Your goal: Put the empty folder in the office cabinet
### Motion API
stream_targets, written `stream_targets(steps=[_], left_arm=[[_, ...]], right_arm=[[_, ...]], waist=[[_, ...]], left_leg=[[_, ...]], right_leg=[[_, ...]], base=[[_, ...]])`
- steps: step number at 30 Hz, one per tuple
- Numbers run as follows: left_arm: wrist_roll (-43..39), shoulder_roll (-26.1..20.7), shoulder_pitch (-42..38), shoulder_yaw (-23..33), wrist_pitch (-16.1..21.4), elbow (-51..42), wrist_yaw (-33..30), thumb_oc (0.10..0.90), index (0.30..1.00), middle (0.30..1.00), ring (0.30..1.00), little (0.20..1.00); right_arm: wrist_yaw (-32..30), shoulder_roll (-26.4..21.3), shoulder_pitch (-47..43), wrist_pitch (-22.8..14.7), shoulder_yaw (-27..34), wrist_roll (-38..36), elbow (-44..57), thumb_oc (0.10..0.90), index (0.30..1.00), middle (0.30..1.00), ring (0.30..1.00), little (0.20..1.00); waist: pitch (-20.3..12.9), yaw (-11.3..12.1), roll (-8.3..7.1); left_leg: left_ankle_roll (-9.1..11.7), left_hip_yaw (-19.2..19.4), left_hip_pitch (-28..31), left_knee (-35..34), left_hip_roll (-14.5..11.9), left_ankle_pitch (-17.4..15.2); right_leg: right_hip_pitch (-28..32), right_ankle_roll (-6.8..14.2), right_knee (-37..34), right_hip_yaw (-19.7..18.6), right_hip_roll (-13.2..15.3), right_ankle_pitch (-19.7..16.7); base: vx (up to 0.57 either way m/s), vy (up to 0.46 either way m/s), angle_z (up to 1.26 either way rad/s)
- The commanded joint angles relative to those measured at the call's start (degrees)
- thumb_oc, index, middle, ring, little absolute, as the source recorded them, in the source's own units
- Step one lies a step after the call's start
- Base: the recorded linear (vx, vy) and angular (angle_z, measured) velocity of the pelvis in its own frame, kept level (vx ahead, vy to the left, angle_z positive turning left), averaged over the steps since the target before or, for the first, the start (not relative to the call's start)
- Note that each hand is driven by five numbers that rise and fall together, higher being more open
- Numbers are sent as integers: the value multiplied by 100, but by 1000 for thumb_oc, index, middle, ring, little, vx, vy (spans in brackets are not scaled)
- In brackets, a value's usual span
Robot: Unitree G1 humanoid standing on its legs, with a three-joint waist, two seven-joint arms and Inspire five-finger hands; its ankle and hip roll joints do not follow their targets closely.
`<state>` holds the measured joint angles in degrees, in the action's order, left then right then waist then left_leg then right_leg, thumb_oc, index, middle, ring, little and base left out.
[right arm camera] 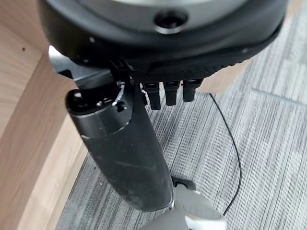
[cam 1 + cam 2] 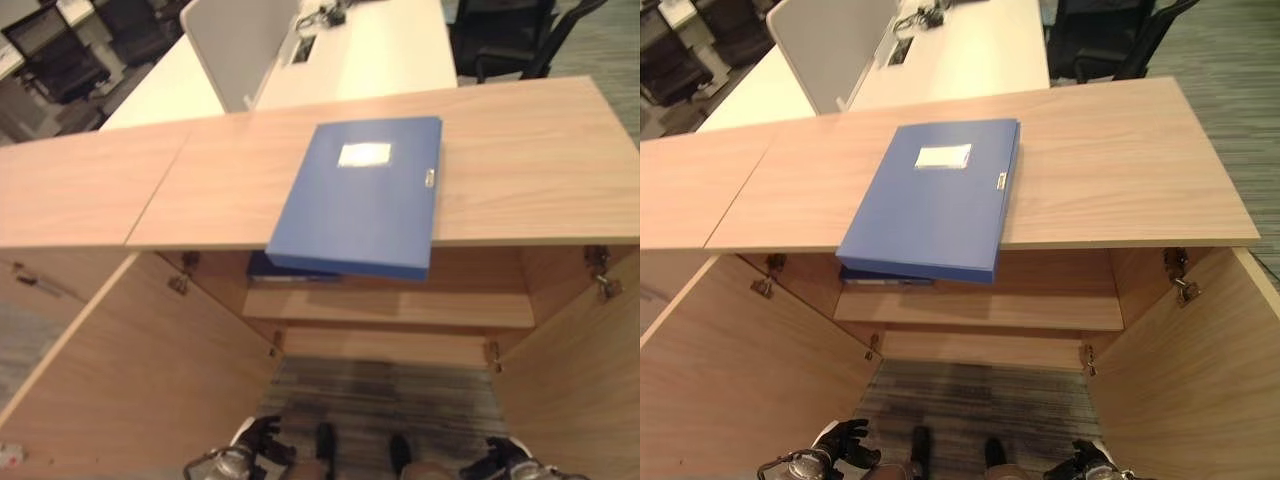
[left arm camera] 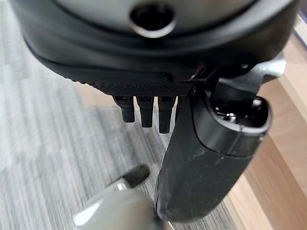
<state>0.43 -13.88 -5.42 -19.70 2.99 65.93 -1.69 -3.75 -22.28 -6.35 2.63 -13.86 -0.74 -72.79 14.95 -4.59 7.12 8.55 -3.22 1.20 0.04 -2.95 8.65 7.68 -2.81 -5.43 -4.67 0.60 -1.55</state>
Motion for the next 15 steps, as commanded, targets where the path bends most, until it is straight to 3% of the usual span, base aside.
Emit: stream_targets(steps=[1,15], left_arm=[[50,-166,-7,-1,106,52,-78,800,900,900,900,900],[156,-222,7,77,101,82,-155,800,900,900,900,900]], right_arm=[[-47,17,12,-117,-95,-138,-43,800,900,900,900,900],[7,313,55,-104,-162,-147,28,800,900,900,900,900]], waist=[[-246,260,-340],[-517,280,-462]], left_leg=[[-251,-117,197,400,58,-1074],[-575,224,742,-435,135,-1157]], right_leg=[[171,579,156,50,216,623],[-64,846,244,-239,306,395]], base=[[49,74,-19],[-11,103,-14]])
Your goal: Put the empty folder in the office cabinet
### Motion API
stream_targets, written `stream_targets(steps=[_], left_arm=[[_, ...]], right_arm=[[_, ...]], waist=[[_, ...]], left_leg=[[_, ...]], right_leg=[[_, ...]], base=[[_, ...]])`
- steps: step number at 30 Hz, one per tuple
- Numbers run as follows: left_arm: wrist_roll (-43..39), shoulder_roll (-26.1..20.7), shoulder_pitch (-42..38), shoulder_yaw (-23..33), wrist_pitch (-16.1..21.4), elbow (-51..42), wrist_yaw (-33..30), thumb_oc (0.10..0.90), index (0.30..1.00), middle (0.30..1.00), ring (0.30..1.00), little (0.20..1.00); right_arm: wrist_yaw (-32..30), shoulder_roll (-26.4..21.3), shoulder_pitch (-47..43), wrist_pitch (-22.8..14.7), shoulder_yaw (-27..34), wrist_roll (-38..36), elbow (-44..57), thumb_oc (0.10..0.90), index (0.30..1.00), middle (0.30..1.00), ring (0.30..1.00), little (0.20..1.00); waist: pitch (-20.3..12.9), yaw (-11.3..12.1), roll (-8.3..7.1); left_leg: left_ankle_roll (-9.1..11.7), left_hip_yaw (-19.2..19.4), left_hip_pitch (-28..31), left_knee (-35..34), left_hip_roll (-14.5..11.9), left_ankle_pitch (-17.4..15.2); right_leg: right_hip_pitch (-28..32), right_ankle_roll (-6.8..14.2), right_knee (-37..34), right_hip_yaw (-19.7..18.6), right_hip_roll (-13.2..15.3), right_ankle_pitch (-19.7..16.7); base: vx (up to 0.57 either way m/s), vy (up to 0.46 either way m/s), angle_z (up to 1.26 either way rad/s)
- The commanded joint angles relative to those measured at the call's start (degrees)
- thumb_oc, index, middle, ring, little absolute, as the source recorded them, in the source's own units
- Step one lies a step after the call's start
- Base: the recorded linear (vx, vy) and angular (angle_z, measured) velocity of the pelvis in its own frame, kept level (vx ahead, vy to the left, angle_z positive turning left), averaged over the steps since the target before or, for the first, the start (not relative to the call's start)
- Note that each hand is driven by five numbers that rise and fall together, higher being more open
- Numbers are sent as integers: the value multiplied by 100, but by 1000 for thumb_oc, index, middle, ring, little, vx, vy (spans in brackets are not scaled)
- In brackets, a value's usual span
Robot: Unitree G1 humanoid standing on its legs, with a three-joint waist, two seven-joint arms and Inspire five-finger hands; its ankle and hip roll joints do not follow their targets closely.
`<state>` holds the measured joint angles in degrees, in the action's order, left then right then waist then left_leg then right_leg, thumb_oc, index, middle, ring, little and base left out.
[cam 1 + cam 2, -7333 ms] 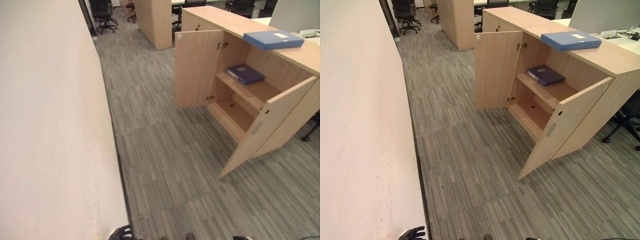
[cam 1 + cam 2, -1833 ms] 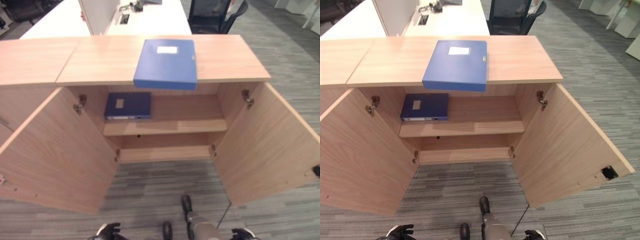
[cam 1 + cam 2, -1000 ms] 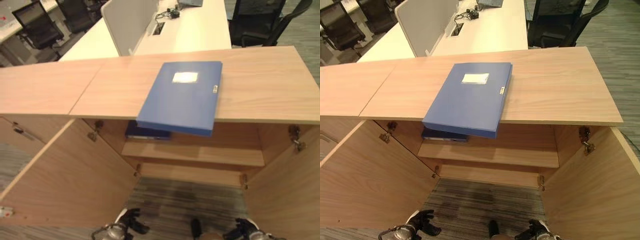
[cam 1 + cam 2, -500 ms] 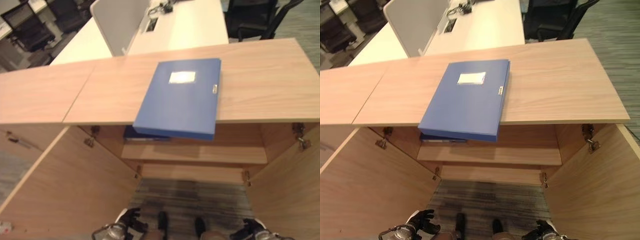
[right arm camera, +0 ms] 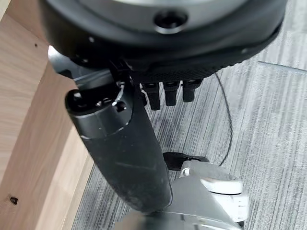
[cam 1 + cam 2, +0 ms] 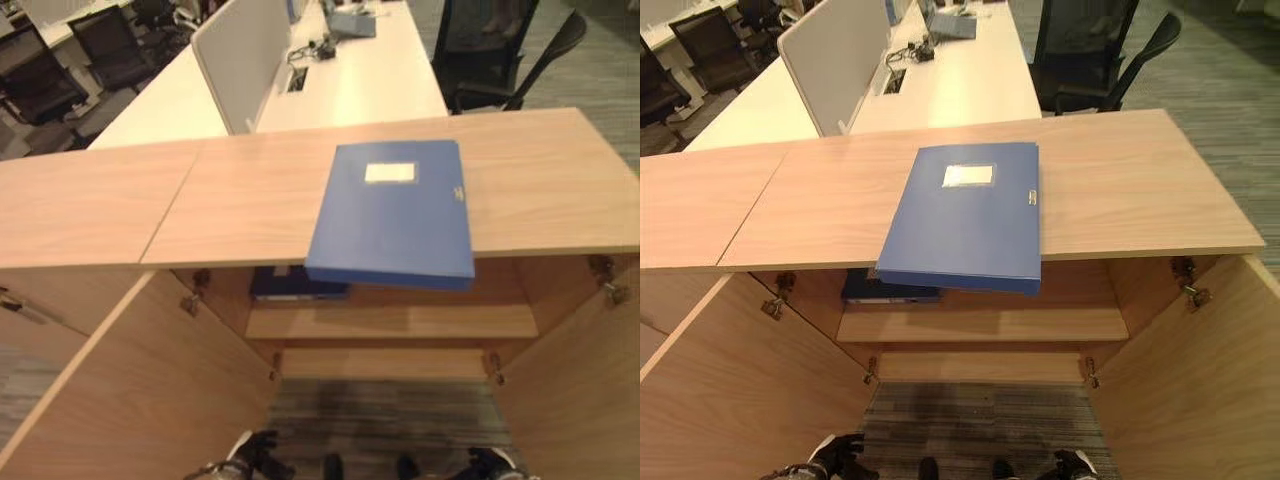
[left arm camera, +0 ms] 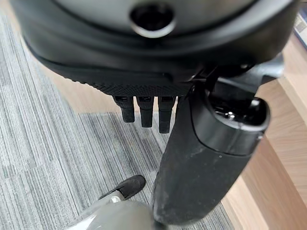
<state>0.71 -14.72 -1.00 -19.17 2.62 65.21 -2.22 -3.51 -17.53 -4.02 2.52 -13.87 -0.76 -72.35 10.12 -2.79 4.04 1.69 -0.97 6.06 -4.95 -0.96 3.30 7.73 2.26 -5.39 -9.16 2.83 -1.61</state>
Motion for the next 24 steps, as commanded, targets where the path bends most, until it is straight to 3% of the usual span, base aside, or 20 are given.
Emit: stream_targets(steps=[1,4,5,6,7,9,10,12,15,18,24], left_arm=[[140,-153,-436,29,130,156,-102,800,900,900,900,900],[142,-164,-443,37,136,169,-102,800,900,900,900,900],[107,-184,-477,67,116,189,-102,800,900,900,900,900],[-35,-231,-572,134,109,186,-123,800,900,900,900,900],[-37,-231,-580,135,110,190,-122,800,900,900,900,900],[-58,-295,-592,169,99,216,-141,800,900,900,900,900],[-66,-316,-566,200,104,228,-151,800,900,900,900,900],[-160,-392,-522,319,183,171,-155,800,900,900,900,900],[-160,-414,-536,363,214,133,-195,800,900,900,900,900],[-212,-386,-572,411,267,67,-265,800,900,900,900,900],[-255,-354,-644,329,270,-19,-313,800,900,900,900,900]], right_arm=[[-12,-138,-165,-95,-177,-137,-13,800,900,900,900,900],[-6,-116,-167,-97,-191,-131,-13,800,900,900,900,900],[-5,-64,-187,-106,-214,-135,20,800,900,900,900,900],[-23,6,-388,-103,-234,-165,96,800,900,900,900,900],[-22,7,-395,-100,-232,-165,96,800,900,900,900,900],[-27,60,-491,-93,-265,-135,133,800,900,900,900,900],[-14,79,-491,-101,-293,-100,140,800,900,900,900,900],[15,76,-411,-117,-398,72,197,800,900,900,900,900],[19,66,-393,-108,-468,169,197,800,900,900,900,900],[7,-33,-384,-126,-583,308,152,800,900,900,900,900],[-59,-212,-256,-139,-380,86,37,800,900,900,900,900]], waist=[[-37,116,-179],[-34,137,-200],[10,153,-229],[174,220,-218],[170,227,-221],[222,362,-111],[221,343,-108],[109,411,-236],[29,496,-328],[22,591,-402],[86,486,-382]], left_leg=[[90,41,240,55,-58,-618],[72,79,230,37,-46,-616],[37,125,227,-3,-62,-670],[35,274,109,-5,-194,-621],[35,281,99,-5,-191,-623],[70,430,-64,10,-395,-494],[79,414,-93,30,-417,-479],[122,296,-126,72,-365,-446],[170,331,-133,119,-372,-459],[352,274,-170,326,-534,-422],[499,159,-78,258,-689,-241]], right_leg=[[-86,361,229,216,94,389],[-109,384,252,237,106,393],[-241,426,566,345,98,465],[-779,630,1272,778,80,498],[-814,633,1319,770,82,523],[-956,816,1719,1582,400,644],[-1000,796,1915,1572,478,695],[-567,729,1430,932,621,631],[-301,674,915,938,705,597],[99,550,223,1081,562,553],[265,402,193,1131,345,657]], base=[[-48,96,-25],[-35,48,-22],[-221,16,-15],[-222,16,-16],[-258,-65,-51],[-165,-80,-87],[-128,-97,-54],[-35,-181,0],[6,-155,13],[1,-211,-6],[18,-165,8]])
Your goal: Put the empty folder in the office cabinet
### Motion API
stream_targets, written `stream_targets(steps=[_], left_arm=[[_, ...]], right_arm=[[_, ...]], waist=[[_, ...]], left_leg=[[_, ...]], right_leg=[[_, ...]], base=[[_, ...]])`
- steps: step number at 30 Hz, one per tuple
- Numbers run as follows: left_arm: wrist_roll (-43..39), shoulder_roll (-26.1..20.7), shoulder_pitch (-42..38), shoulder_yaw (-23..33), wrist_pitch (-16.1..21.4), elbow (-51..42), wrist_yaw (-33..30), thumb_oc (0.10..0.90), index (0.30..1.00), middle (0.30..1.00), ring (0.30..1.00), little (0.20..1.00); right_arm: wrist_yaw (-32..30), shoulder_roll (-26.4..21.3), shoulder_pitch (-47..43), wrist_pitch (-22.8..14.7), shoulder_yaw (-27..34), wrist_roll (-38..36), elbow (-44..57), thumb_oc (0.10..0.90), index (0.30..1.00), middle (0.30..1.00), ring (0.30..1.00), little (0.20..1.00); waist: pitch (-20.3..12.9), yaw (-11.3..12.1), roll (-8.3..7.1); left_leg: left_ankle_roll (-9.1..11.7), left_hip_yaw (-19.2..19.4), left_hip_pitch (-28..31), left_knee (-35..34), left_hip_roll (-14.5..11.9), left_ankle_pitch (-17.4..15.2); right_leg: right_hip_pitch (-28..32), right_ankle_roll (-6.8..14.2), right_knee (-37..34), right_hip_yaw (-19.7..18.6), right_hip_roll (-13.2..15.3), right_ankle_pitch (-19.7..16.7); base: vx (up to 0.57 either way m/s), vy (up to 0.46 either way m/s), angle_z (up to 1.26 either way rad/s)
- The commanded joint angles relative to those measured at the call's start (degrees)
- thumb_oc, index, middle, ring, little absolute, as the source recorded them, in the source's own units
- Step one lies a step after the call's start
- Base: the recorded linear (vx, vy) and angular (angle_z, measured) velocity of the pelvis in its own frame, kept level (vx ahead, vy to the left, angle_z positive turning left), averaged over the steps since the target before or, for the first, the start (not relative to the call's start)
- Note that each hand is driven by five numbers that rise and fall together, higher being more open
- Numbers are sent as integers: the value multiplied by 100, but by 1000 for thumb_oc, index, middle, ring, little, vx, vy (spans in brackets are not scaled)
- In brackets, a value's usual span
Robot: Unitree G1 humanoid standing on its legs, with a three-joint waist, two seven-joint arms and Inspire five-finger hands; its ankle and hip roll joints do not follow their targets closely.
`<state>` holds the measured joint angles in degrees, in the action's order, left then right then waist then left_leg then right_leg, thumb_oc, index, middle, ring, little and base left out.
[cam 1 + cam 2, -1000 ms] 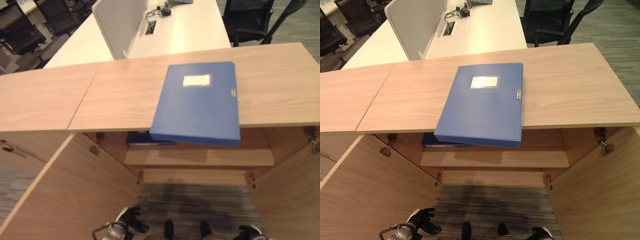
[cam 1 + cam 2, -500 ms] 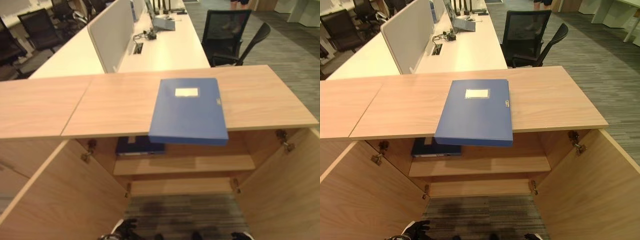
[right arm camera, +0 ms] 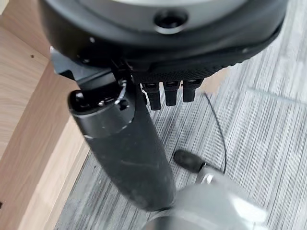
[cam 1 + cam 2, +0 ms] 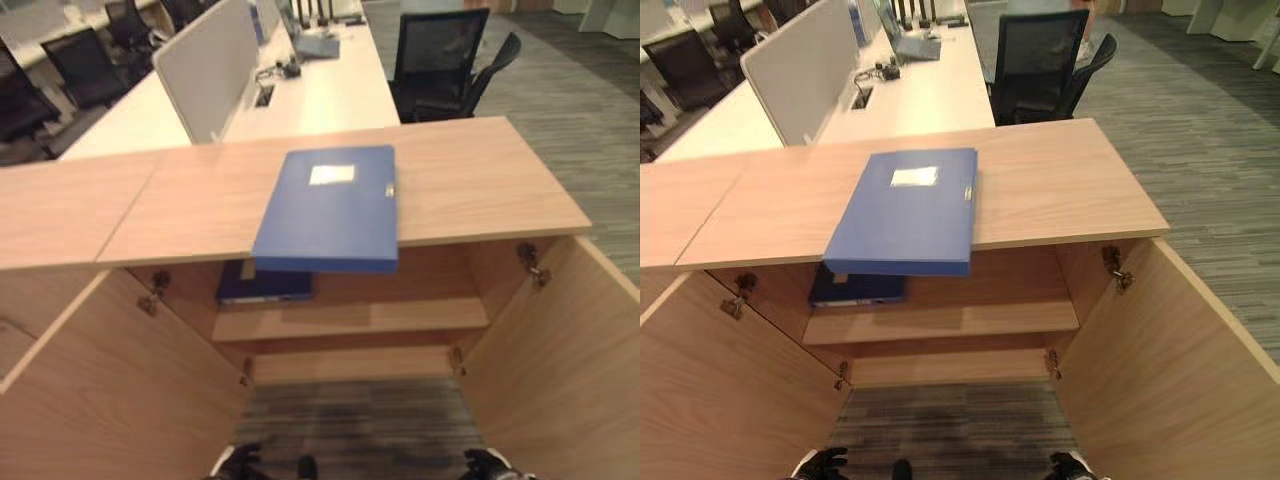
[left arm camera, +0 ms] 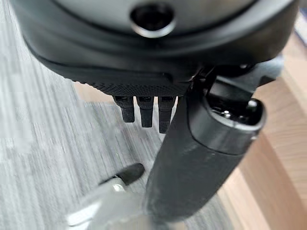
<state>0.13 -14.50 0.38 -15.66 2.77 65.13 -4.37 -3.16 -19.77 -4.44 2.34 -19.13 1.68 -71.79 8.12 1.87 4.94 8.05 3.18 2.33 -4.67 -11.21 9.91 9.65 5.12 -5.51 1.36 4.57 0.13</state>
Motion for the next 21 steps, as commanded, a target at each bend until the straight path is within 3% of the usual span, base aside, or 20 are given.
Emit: stream_targets(steps=[1,5,8,9,11,14,18,21], left_arm=[[-226,-375,-758,-70,294,-155,-81,800,900,900,900,900],[-328,-353,-845,-86,306,-295,-93,800,900,900,900,900],[-431,-303,-938,-88,322,-299,-104,800,900,900,900,900],[-425,-275,-910,-84,304,-249,-92,800,900,900,900,900],[-387,-232,-799,-89,288,-242,-93,800,900,900,900,900],[-380,-208,-694,-66,290,-188,-84,800,900,900,900,900],[-339,-242,-655,-43,337,-336,-162,800,900,900,900,900],[-364,-332,-664,30,412,-767,-259,800,900,900,900,900]], right_arm=[[-141,-32,-170,-121,356,-350,-90,800,900,900,900,900],[-210,-107,-131,-130,621,-585,-151,800,900,900,900,900],[-253,-180,-149,-126,700,-677,-240,800,900,900,900,900],[-253,-207,-143,-117,698,-660,-303,800,900,900,900,900],[-226,-222,-85,-90,710,-625,-346,800,900,900,900,900],[-249,-138,-52,-139,827,-777,-346,800,900,900,900,900],[-274,8,35,-183,890,-937,-254,800,900,900,900,900],[-268,66,64,-207,719,-753,-180,800,900,900,900,900]], waist=[[300,-51,-410],[408,-143,-431],[506,-178,-594],[456,-233,-602],[393,-243,-514],[265,-249,-439],[108,-284,-361],[51,-246,-356]], left_leg=[[-74,-248,272,176,272,-789],[59,-176,-55,497,213,-683],[65,-291,-387,1383,517,-917],[-43,-165,-307,1347,570,-1194],[-135,24,-153,1144,564,-1240],[-277,-186,105,816,724,-1338],[-382,-159,534,109,774,-1220],[-399,-205,655,-33,783,-1220]], right_leg=[[67,72,232,115,101,548],[42,6,249,207,105,568],[-64,-80,288,311,205,495],[-119,-94,322,329,206,530],[-163,-90,441,274,142,568],[-190,-71,577,215,79,598],[-99,-8,551,198,83,596],[-14,24,473,211,105,585]], base=[[4,-102,8],[-58,-61,16],[-126,-84,34],[-9,7,17],[55,82,-14],[65,62,-16],[92,79,10],[41,52,1]])
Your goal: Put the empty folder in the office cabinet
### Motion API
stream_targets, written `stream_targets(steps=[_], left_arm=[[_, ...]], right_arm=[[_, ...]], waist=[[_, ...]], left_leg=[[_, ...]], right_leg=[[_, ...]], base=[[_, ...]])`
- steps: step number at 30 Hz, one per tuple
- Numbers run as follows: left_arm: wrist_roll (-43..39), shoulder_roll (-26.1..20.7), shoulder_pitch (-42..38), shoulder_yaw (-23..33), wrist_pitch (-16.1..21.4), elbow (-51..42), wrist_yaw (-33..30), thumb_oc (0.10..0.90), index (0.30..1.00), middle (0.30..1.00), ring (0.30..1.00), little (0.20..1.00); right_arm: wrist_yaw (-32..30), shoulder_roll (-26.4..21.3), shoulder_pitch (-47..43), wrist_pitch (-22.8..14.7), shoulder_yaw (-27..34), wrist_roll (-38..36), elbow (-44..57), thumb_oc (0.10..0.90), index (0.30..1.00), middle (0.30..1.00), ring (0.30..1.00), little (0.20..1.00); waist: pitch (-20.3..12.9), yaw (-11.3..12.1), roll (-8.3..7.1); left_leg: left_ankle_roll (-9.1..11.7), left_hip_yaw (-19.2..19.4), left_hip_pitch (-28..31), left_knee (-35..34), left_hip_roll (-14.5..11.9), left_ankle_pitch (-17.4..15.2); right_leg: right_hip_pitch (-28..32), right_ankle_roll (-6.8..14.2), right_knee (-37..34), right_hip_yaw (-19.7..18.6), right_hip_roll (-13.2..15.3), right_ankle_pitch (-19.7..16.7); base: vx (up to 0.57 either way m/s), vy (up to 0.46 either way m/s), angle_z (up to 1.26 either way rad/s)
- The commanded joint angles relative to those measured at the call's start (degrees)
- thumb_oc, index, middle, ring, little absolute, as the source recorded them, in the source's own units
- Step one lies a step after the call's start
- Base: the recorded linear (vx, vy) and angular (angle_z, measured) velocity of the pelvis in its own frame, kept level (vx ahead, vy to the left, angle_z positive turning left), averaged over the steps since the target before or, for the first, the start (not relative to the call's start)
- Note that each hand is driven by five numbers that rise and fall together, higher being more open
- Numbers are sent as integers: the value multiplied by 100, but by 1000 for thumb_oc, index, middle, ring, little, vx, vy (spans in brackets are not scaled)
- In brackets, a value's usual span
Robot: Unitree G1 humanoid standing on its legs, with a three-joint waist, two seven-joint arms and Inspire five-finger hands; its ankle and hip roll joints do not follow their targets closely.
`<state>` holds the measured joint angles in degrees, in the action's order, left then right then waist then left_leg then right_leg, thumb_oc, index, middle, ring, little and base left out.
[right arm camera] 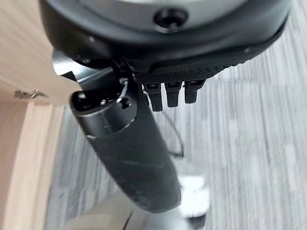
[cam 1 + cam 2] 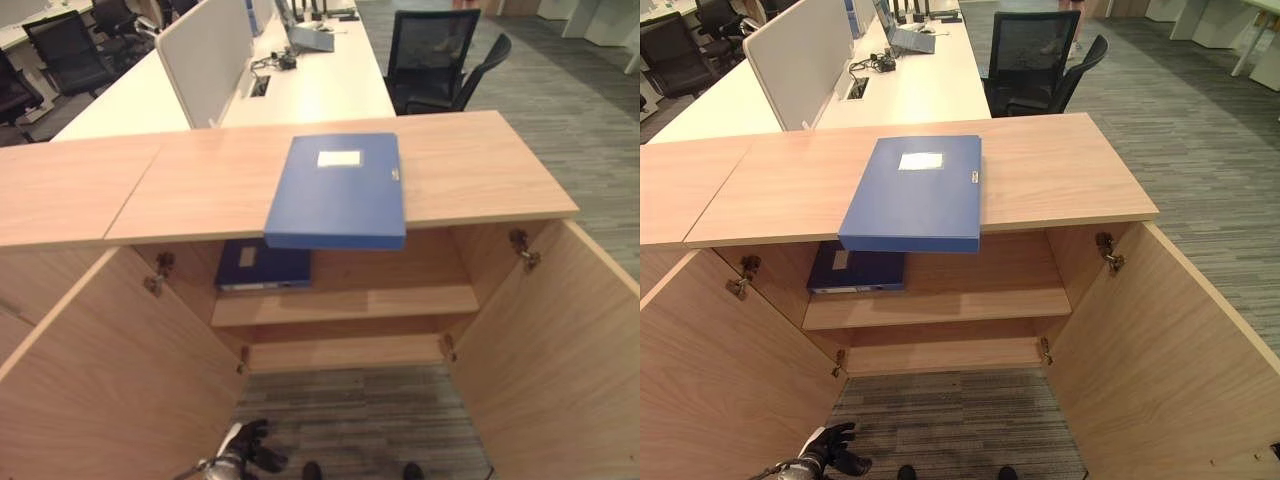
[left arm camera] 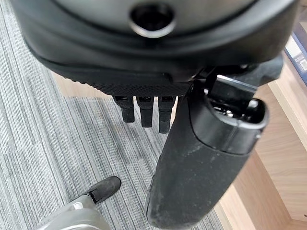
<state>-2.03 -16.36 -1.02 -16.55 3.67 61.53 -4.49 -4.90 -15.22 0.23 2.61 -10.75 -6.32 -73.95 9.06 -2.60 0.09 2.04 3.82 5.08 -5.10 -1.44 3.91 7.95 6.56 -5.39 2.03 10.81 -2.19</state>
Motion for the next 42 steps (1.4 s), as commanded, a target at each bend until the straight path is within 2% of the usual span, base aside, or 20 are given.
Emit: stream_targets(steps=[1,5,8,12,13,14,16,21,30,37,42], left_arm=[[-140,-172,-535,132,346,-540,-275,800,900,900,900,900],[82,-503,-497,264,456,-1852,-591,800,900,900,900,900],[683,-842,-282,557,528,-3198,-1154,800,900,900,900,900],[2191,-1208,43,931,510,-4508,-2320,800,900,900,900,900],[2769,-1306,90,1084,434,-4850,-2835,800,900,900,900,900],[2793,-1303,127,1100,418,-4883,-2839,800,900,900,900,900],[3491,-1415,162,1327,220,-5384,-3389,800,900,900,900,900],[4054,-1475,166,1531,47,-6032,-3887,800,900,900,900,900],[4431,-1667,122,1519,127,-6836,-4048,800,900,900,900,900],[4509,-2414,-517,1130,391,-7196,-3418,800,900,900,900,900],[4068,-2417,-899,917,583,-7064,-3139,800,900,900,900,900]], right_arm=[[-91,-378,-399,-239,-136,73,42,800,900,900,900,900],[-124,-383,-396,-281,-158,225,93,800,900,900,900,900],[-207,-380,-352,-341,-49,275,118,800,900,900,900,900],[-494,-281,-281,-436,92,312,119,800,900,900,900,900],[-556,-219,-241,-457,72,342,116,800,900,900,900,900],[-561,-211,-236,-458,59,344,114,800,900,900,900,900],[-622,-86,-172,-450,4,357,86,800,900,900,900,900],[-711,108,-134,-458,-112,270,123,800,900,900,900,900],[-763,168,-90,-415,-155,312,25,800,900,900,900,900],[-634,-78,-44,-448,-42,113,153,800,900,900,900,900],[-637,-115,-38,-448,-45,51,226,800,900,900,900,900]], waist=[[-44,217,126],[-1,317,63],[1,420,-9],[-28,525,-122],[-39,552,-149],[-44,546,-156],[-63,575,-194],[-70,622,-206],[-64,621,-139],[-64,412,32],[-57,273,101]], left_leg=[[198,-284,390,10,-194,-620],[180,-365,412,10,-180,-637],[173,-400,351,10,-167,-594],[183,-401,348,10,-156,-636],[189,-400,353,10,-156,-660],[188,-395,360,10,-154,-663],[197,-378,384,10,-168,-694],[209,-365,393,10,-187,-709],[219,-378,444,10,-179,-721],[264,-306,481,10,-208,-723],[276,-258,486,10,-217,-704]], right_leg=[[174,-117,449,152,-518,817],[272,-85,381,201,-492,796],[248,-45,350,240,-478,722],[287,4,258,263,-466,686],[292,17,217,264,-468,665],[303,17,206,260,-466,662],[334,34,132,260,-473,629],[328,48,66,228,-503,593],[381,51,39,250,-544,606],[371,41,39,222,-580,621],[361,34,39,177,-581,615]], base=[[2,5,20],[-12,0,13],[-43,-13,12],[-11,-22,5],[0,0,0],[-3,-22,-4],[2,-16,0],[-1,-18,-2],[-1,-5,-1],[-1,-10,0],[0,0,-1]])
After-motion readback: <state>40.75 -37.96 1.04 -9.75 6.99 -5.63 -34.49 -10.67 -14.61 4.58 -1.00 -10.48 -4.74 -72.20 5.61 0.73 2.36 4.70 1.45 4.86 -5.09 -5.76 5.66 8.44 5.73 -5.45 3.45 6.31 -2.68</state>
